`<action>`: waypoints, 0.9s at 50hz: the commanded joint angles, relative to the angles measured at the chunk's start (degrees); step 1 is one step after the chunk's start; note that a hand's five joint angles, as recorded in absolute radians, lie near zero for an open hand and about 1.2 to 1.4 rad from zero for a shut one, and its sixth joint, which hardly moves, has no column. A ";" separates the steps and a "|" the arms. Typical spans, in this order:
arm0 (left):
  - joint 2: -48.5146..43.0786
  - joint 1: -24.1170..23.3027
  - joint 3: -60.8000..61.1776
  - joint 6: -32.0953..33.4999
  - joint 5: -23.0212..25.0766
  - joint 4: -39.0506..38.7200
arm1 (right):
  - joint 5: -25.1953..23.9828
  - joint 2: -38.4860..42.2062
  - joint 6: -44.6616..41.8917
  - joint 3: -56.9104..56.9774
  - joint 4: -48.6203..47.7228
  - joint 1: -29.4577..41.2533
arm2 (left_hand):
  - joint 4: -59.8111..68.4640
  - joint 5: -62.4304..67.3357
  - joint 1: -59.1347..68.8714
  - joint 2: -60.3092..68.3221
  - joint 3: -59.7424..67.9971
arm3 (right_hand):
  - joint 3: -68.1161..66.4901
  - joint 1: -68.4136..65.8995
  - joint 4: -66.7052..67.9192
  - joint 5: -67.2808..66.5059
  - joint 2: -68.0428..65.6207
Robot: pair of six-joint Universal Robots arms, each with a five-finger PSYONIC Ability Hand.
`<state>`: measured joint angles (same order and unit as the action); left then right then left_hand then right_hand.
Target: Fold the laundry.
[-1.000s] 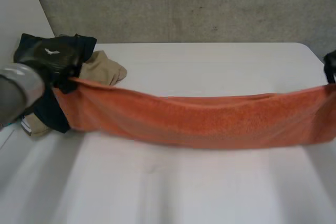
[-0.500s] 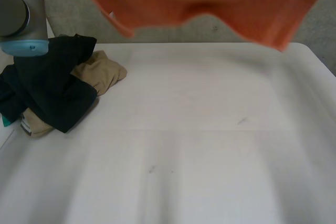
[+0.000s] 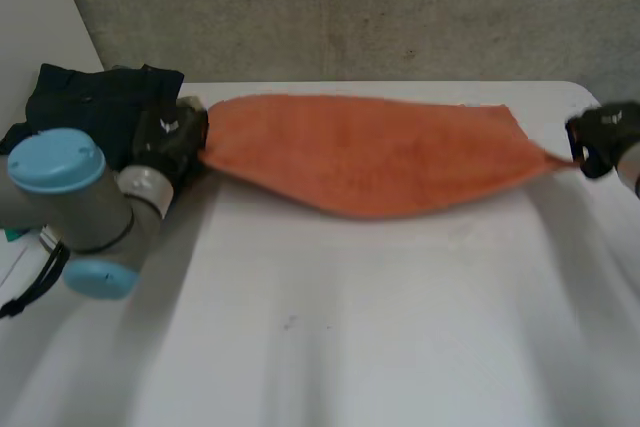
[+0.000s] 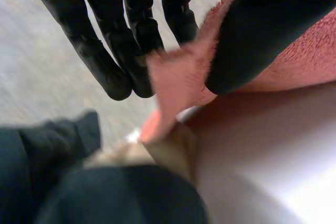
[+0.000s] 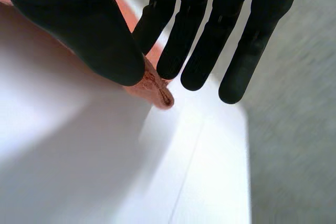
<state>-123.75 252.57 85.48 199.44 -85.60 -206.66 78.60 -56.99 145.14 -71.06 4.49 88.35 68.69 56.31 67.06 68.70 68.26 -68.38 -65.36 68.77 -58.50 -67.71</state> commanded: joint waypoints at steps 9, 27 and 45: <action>25.04 0.91 20.25 15.01 -0.53 45.09 | -4.69 -11.04 -34.74 -4.36 43.58 -16.72 | 11.31 13.69 12.94 11.30 11.74 | -11.62 -14.64 11.23 -11.50 -12.29; 1.52 -3.66 -9.76 12.29 -8.86 27.44 | -5.74 0.56 -12.43 1.27 8.62 -5.92 | 11.31 13.69 12.94 11.30 11.74 | -11.62 -14.64 11.23 -11.50 -12.29; -20.12 -5.77 -38.36 14.40 -14.51 32.11 | -0.12 19.98 -9.70 17.61 -15.04 1.73 | 11.31 13.69 12.94 11.30 11.74 | -11.62 -14.64 11.23 -11.50 -12.29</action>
<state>-140.33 247.25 51.23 213.66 -101.74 -173.82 76.88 -43.21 136.92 -60.25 -10.44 88.94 68.70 56.31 67.06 68.71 68.26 -68.39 -65.36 68.78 -58.50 -67.71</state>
